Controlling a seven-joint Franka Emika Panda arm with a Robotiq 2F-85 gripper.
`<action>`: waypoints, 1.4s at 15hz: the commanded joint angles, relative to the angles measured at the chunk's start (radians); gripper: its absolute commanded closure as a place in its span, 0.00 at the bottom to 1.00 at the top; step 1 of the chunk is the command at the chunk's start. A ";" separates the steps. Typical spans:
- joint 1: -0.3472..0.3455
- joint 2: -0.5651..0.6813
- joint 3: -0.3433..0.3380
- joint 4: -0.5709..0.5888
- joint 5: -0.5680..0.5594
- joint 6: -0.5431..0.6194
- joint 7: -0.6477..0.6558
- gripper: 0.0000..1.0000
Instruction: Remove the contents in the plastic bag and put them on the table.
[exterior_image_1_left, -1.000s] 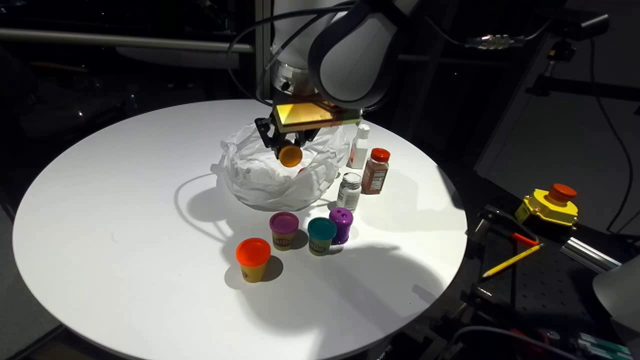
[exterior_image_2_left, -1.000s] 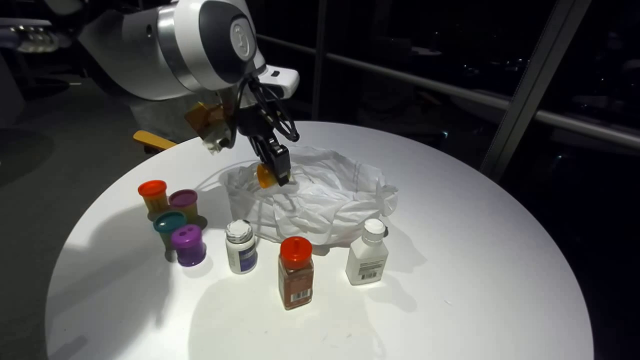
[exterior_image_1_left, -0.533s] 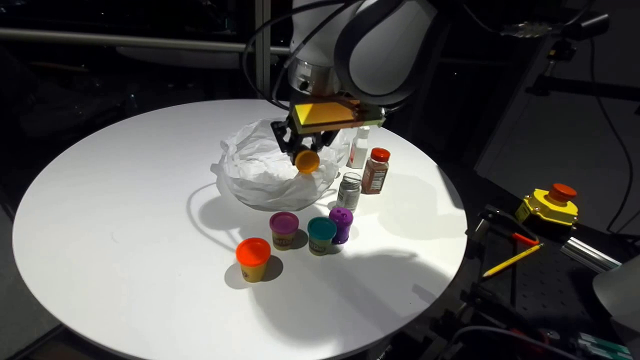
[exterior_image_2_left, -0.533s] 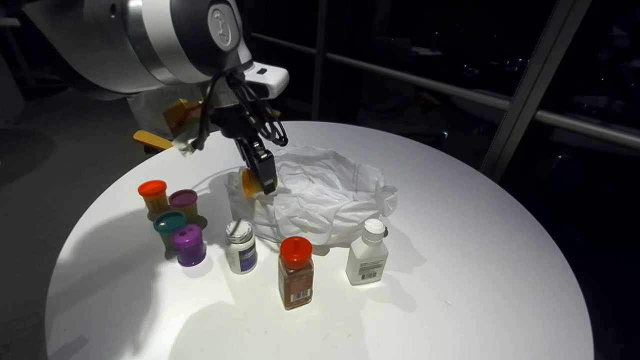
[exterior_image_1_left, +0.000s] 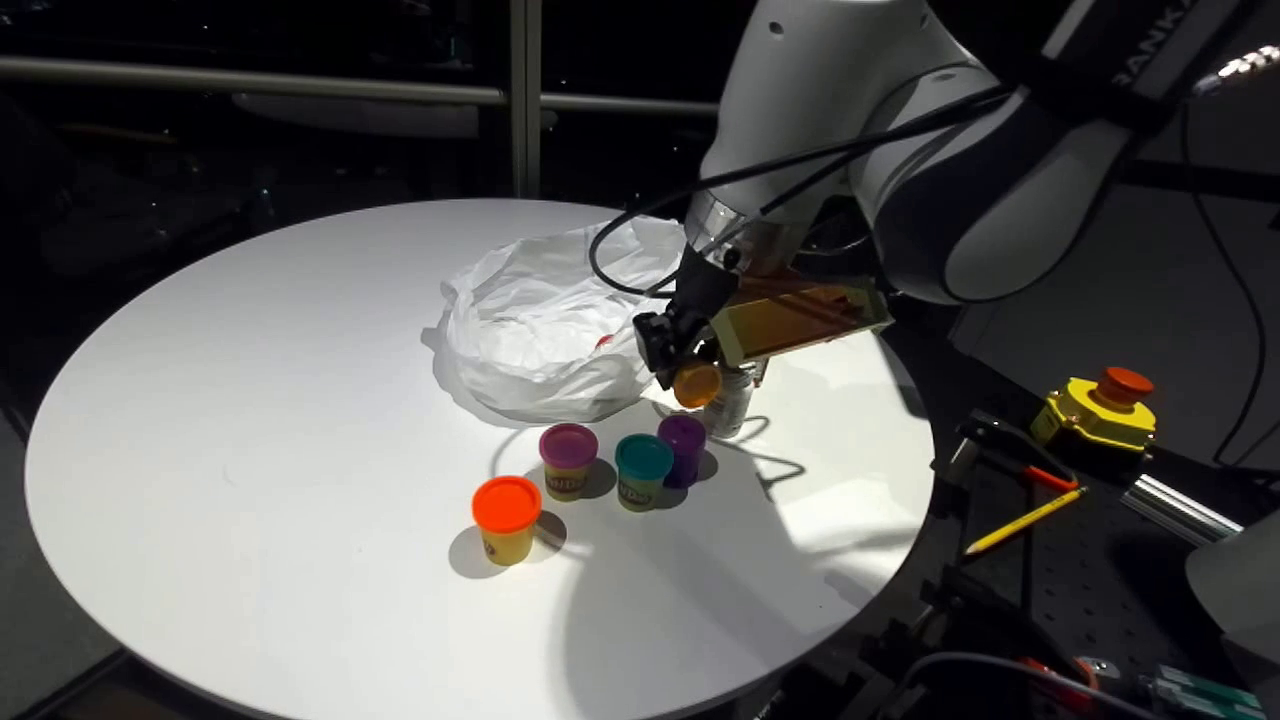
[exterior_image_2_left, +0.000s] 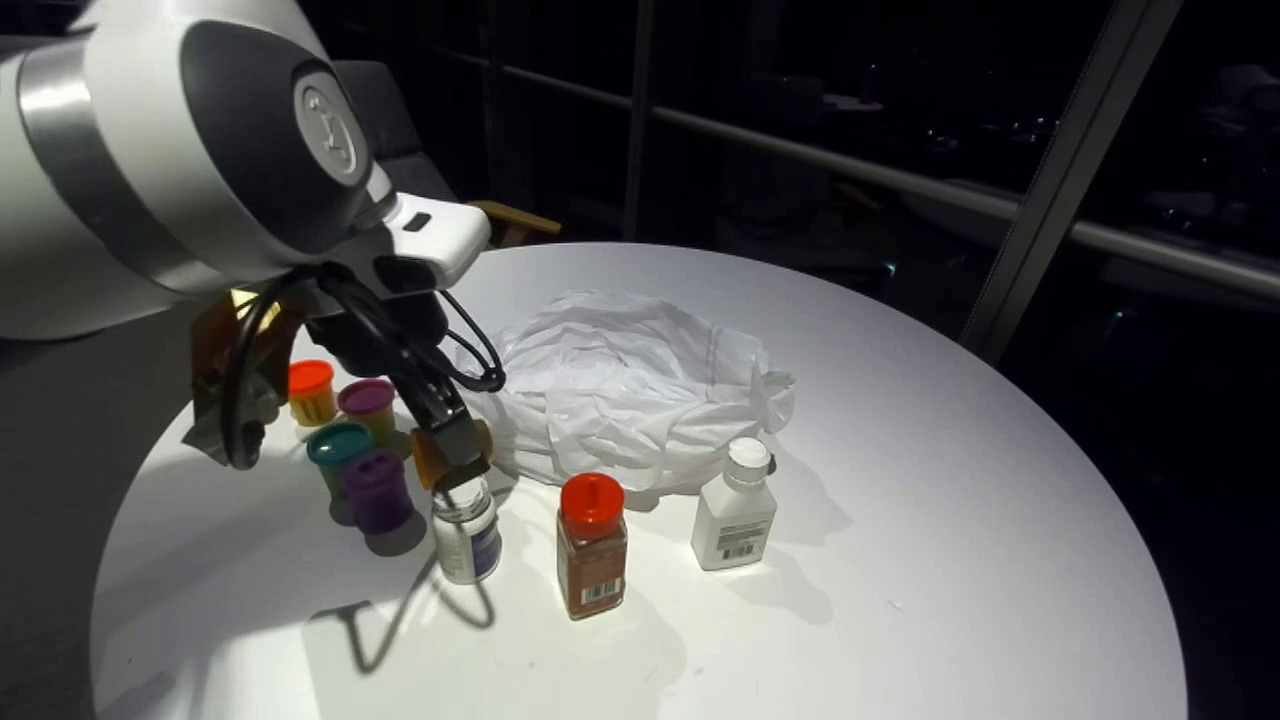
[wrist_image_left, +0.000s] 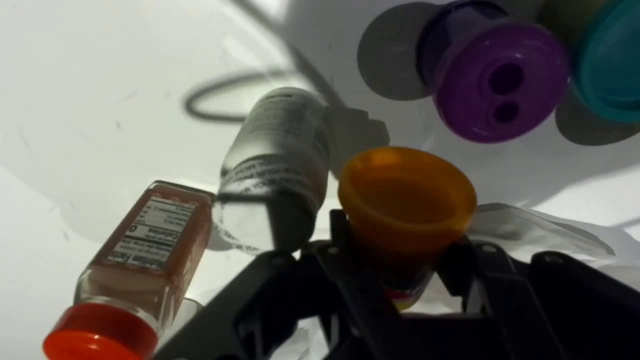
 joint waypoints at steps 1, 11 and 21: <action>0.236 0.035 -0.261 -0.012 -0.098 0.103 0.145 0.82; 0.037 0.140 -0.013 0.105 -0.025 0.034 0.074 0.82; -0.072 0.018 0.105 0.146 -0.021 -0.215 0.058 0.18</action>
